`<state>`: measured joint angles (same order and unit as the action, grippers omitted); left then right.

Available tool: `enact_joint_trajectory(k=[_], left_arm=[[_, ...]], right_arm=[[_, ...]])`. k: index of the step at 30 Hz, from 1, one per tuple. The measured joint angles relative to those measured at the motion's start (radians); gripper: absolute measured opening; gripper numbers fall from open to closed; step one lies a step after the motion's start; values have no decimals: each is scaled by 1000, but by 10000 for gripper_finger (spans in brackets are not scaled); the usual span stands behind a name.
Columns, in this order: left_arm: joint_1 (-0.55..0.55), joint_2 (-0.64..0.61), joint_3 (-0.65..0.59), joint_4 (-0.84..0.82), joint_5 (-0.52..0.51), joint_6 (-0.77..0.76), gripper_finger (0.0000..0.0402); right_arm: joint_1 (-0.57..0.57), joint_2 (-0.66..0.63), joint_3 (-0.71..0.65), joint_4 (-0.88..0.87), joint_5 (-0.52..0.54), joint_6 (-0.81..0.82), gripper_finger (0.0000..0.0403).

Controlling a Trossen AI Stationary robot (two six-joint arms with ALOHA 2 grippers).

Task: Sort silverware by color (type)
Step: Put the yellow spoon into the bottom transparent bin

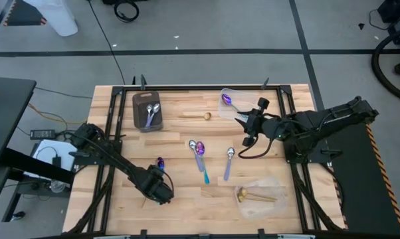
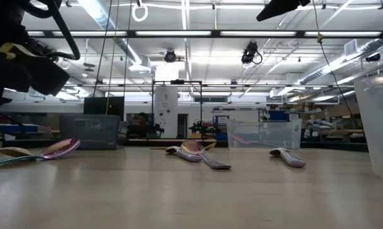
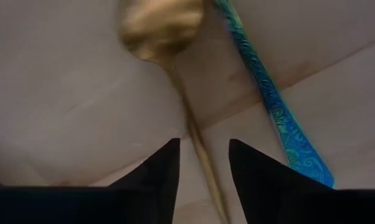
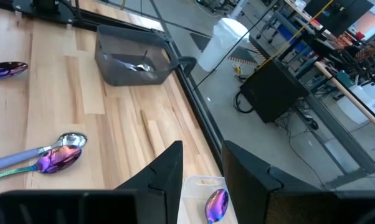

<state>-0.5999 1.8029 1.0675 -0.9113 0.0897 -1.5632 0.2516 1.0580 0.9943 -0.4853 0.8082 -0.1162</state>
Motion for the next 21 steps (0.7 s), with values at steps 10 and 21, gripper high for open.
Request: enact_joint_trajectory(k=[10, 21], left_arm=[[1, -3, -69, 97, 28, 21, 92], [8, -1, -70, 90, 2, 23, 19]], right_arm=[[0, 0, 0, 2, -2, -11, 121], [0, 0, 0, 6, -23, -16, 121]])
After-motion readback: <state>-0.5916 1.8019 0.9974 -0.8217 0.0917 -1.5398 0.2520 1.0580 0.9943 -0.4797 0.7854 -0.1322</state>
